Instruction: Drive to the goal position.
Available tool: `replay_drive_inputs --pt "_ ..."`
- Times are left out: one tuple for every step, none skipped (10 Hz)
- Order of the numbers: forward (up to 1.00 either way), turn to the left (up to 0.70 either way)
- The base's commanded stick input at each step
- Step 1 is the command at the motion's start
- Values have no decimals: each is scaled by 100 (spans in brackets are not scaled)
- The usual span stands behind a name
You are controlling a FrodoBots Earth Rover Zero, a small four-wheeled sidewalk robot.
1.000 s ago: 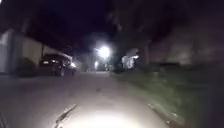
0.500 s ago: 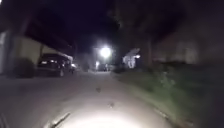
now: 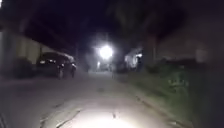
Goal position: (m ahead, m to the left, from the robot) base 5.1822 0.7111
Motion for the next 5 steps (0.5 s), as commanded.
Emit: replay_drive_inputs --pt "70 0" --pt "70 0" --pt "70 0" --pt "70 0" --pt "70 0"
